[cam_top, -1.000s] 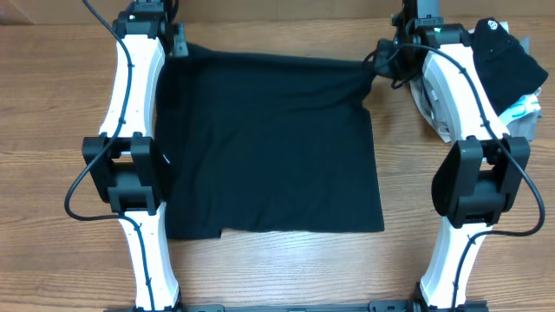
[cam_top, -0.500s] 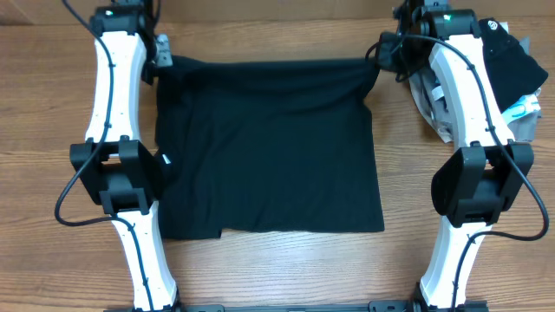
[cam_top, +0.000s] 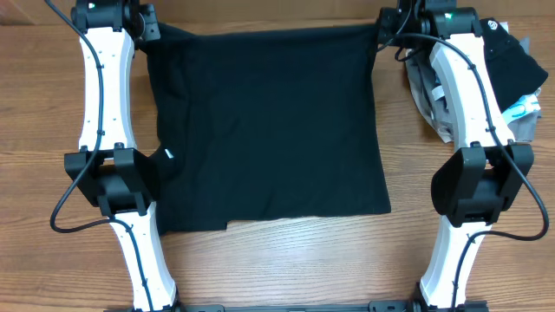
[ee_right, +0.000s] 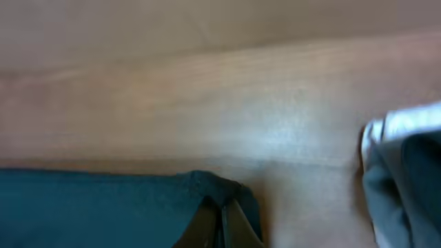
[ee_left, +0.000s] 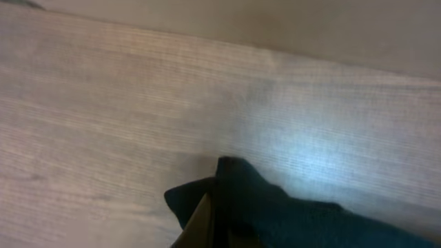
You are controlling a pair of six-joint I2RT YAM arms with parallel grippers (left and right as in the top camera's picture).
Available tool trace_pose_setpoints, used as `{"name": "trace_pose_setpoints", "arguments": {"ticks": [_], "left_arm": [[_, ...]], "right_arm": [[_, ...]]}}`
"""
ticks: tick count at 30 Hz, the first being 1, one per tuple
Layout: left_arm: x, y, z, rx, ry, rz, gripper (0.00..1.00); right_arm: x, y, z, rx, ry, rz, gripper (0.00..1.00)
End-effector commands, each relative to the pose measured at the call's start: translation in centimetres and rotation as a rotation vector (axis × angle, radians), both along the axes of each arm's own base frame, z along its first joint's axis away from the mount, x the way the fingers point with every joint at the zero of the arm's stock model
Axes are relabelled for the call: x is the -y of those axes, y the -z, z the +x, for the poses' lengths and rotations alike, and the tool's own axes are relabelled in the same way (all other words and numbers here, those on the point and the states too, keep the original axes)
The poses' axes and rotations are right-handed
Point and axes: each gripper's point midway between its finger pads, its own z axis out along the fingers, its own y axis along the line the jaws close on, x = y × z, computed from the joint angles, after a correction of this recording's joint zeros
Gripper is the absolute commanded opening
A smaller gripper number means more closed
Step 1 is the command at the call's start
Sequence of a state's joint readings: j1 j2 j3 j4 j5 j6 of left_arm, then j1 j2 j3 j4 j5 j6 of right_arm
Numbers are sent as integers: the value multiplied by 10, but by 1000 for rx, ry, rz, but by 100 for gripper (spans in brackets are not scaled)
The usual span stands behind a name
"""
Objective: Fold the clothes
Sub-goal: 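Hold the top edge with both grippers and fold it downward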
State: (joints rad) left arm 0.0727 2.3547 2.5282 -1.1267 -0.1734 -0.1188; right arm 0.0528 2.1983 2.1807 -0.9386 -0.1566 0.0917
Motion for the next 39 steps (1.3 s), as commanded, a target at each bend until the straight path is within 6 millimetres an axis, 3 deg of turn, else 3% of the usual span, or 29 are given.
{"name": "trace_pose_setpoints", "arguments": {"ticks": [1, 9, 19, 25, 32, 39], "left_arm": [[1, -20, -12, 0, 25, -7, 4], [9, 9, -64, -243, 32, -53, 4], [24, 24, -110, -439, 64, -127, 4], [28, 42, -132, -560, 62, -147, 4], [30, 85, -161, -736, 53, -167, 4], [31, 112, -175, -812, 51, -175, 4]], "right_arm": [[6, -5, -7, -21, 3, -10, 4], [8, 8, -47, -188, 5, -17, 4], [5, 28, -88, -375, -7, -1, 4], [5, 48, -114, -500, 9, 8, 4], [7, 81, -143, -638, 11, 0, 4], [8, 114, -160, -712, 16, -2, 4]]}}
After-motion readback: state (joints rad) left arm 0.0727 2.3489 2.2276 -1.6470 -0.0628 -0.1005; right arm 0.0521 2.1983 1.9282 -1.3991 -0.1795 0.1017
